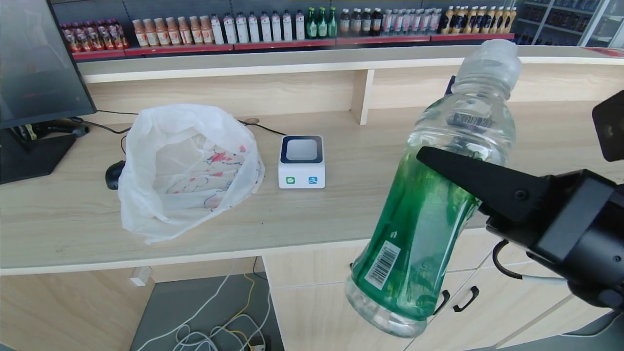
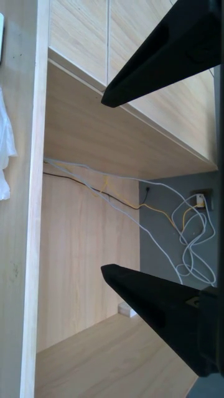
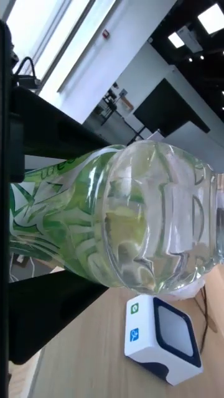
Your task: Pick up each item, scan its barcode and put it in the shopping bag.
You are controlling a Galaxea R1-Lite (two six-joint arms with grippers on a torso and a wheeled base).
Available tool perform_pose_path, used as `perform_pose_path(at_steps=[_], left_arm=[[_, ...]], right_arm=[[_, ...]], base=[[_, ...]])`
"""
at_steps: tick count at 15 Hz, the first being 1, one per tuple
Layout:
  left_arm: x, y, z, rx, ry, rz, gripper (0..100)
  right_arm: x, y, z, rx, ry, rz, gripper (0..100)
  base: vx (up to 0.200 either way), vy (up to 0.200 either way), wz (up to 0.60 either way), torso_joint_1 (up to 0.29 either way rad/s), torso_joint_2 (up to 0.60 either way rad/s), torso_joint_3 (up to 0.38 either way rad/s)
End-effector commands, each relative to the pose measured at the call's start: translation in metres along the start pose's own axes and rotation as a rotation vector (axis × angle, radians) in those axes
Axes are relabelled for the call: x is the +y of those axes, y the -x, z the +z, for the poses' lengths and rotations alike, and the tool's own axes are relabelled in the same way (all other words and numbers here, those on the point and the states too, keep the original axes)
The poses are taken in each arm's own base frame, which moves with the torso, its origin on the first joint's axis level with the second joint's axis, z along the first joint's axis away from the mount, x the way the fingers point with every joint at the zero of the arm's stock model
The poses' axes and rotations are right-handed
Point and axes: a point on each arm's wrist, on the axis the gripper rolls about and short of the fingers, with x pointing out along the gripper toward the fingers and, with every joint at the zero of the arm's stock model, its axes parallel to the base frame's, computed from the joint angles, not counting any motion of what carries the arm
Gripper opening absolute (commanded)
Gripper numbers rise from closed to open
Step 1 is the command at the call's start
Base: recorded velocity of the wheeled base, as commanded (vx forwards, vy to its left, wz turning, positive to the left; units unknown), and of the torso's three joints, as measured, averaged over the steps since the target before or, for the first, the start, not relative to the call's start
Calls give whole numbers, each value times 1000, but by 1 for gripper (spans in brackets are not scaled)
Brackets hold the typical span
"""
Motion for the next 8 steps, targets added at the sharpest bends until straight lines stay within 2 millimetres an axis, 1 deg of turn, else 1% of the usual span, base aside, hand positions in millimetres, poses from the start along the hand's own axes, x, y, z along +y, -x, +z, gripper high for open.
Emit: perform_pose_path(at_steps=[1, 3, 5, 8], left_arm=[[0, 0, 0, 0, 1, 1, 100], [0, 0, 0, 0, 1, -1, 100], [0, 0, 0, 0, 1, 1, 100], [0, 0, 0, 0, 1, -1, 100]], right_arm=[[-9, -15, -1, 2, 2, -30, 0], [-15, -27, 9, -37, -13, -48, 0], [-10, -34, 18, -57, -37, -3, 0], [-6, -32, 20, -12, -34, 86, 0]], base=[[0, 0, 0, 0, 0, 0], [0, 0, 0, 0, 0, 0], [0, 0, 0, 0, 0, 0], [0, 0, 0, 0, 0, 0]])
